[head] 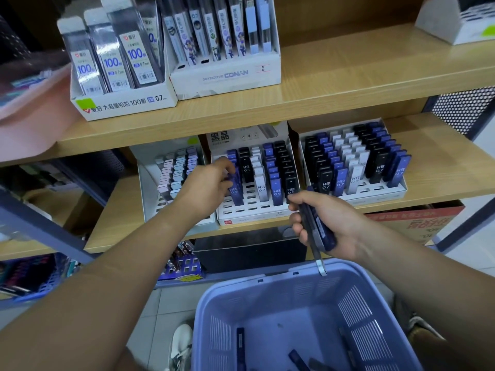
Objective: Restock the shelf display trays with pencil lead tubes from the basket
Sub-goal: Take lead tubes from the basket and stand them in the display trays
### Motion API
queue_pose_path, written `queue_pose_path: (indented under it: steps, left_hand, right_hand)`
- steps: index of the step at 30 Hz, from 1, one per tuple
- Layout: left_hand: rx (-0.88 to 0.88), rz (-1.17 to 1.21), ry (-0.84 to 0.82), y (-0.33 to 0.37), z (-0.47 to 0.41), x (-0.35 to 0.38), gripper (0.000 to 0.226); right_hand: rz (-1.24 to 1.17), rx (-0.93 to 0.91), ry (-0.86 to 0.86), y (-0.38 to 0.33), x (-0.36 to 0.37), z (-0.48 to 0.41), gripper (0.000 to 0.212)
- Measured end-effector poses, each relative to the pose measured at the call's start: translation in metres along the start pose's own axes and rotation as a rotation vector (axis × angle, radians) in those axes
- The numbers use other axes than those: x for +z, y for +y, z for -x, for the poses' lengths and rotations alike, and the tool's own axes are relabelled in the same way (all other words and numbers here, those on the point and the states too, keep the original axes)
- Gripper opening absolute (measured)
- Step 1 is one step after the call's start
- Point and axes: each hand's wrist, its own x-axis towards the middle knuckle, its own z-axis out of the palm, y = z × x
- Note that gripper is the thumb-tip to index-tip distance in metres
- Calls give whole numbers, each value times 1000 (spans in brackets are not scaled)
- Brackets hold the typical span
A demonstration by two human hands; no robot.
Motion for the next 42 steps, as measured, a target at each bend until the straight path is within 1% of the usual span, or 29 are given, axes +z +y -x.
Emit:
queue_pose_path:
  steps: [2,5,8,9,10,11,13,14,15,16,19,21,26,28,29,31,33,35,37,39,40,42]
  left_hand:
    - [-5,-7,52,1,-2,2,17]
    - [7,-62,72,0,-3,4,16]
    - [35,-144,67,11,-3,-1,20]
    - [34,-140,57,21,-1,-5,19]
    - [15,-73,22,33,3,-11,17]
    - [-27,82,-65,49,11,-16,16]
    - [-161,493,-395,82,30,-23,27]
    - [-200,603,-537,95,39,-24,34]
    - [-208,659,-610,102,45,-22,37]
    - [-214,713,-617,105,49,-19,38]
    - [-298,887,-496,105,50,-14,34]
    - [-336,956,-444,104,51,-15,30]
    - [-364,1046,-436,103,53,-16,20]
    - [-358,1012,-415,99,50,-20,13]
    - [-346,972,-388,96,48,-22,10]
    - [-318,874,-319,86,44,-27,11]
    - [-300,809,-266,75,40,-33,11]
    - [-289,791,-241,67,37,-38,11]
    - [-272,779,-229,60,36,-43,12]
    - [-262,782,-234,54,35,-47,12]
    - [-256,774,-241,51,35,-49,14]
    - [-236,734,-256,45,38,-54,21]
  right_hand:
    - [-23,-5,-5,0,1,0,22]
    - [-69,-24,-2,-2,2,2,22]
    - [-142,-55,9,-5,2,3,22]
    - [-167,-69,16,-5,2,3,22]
    - [-192,-83,28,-7,3,2,21]
    - [-222,-99,45,-9,3,2,21]
    - [-281,-136,85,-12,5,1,22]
    - [-307,-154,104,-15,6,1,23]
    - [-331,-171,122,-16,7,2,25]
    - [-355,-189,137,-18,9,3,27]
    - [-393,-238,146,-17,9,4,28]
    - [-345,-256,131,-15,10,5,28]
    - [-227,-265,148,-14,9,6,25]
    - [-207,-255,156,-15,6,6,27]
    - [-202,-251,164,-16,4,6,24]
    - [-196,-246,202,-18,-2,7,18]
    - [-159,-239,225,-20,-10,9,18]
    - [-41,-201,176,-22,-15,11,21]
    - [72,-143,80,-22,-14,14,24]
    - [130,-96,13,-18,-14,13,28]
    - [147,-88,-11,-16,-13,13,27]
    - [178,-125,-51,-13,-11,11,14]
